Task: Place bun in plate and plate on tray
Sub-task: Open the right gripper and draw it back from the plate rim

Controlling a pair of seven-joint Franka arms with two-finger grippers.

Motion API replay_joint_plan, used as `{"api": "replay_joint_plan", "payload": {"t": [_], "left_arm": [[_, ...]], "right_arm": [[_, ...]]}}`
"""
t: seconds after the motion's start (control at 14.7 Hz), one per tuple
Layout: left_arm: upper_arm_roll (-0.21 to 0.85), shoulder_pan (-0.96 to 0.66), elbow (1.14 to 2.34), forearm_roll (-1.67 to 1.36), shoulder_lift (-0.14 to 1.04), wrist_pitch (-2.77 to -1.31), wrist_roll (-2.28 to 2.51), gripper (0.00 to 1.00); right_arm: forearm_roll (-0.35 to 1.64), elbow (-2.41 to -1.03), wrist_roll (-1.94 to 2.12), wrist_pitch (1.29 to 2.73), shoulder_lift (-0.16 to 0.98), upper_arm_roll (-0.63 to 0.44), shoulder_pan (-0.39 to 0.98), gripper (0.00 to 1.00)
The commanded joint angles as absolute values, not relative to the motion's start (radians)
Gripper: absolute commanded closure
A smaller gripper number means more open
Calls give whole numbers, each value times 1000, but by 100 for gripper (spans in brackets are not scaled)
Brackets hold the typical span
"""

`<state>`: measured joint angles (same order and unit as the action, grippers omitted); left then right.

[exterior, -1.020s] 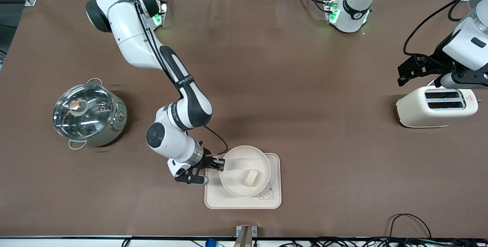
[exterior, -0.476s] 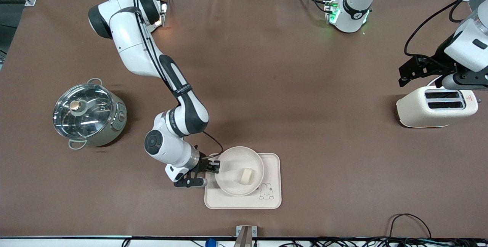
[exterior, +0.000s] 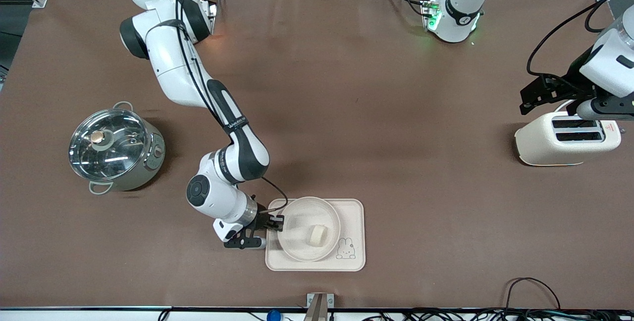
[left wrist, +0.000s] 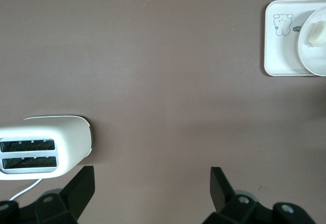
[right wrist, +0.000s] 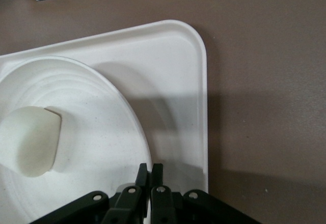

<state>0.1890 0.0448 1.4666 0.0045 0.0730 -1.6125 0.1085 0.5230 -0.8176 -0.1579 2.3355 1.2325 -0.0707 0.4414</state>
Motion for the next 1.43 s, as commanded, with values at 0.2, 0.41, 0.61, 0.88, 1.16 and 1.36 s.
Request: {"api": "replay_joint_plan", "payload": {"t": [0.2, 0.41, 0.61, 0.88, 1.16, 1.36], "left_arm": [[187, 64, 1471, -2, 67, -1640, 91, 0], [187, 63, 1476, -2, 67, -1640, 90, 0], [187, 63, 1482, 0, 63, -1638, 89, 0], [187, 63, 1483, 0, 60, -1635, 89, 0], [187, 63, 1480, 0, 61, -1635, 86, 0], [187, 66, 1477, 2, 63, -1635, 84, 0]], "right_arm": [[518, -769, -213, 2315, 1261, -58, 433, 93], [518, -773, -238, 2322, 1244, -55, 431, 56], [522, -791, -238, 2310, 1221, -55, 433, 31], [520, -854, -236, 2212, 1148, -55, 413, 1], [518, -954, -235, 1963, 987, -57, 327, 0], [499, -1183, -145, 1884, 759, -60, 272, 0]]}}
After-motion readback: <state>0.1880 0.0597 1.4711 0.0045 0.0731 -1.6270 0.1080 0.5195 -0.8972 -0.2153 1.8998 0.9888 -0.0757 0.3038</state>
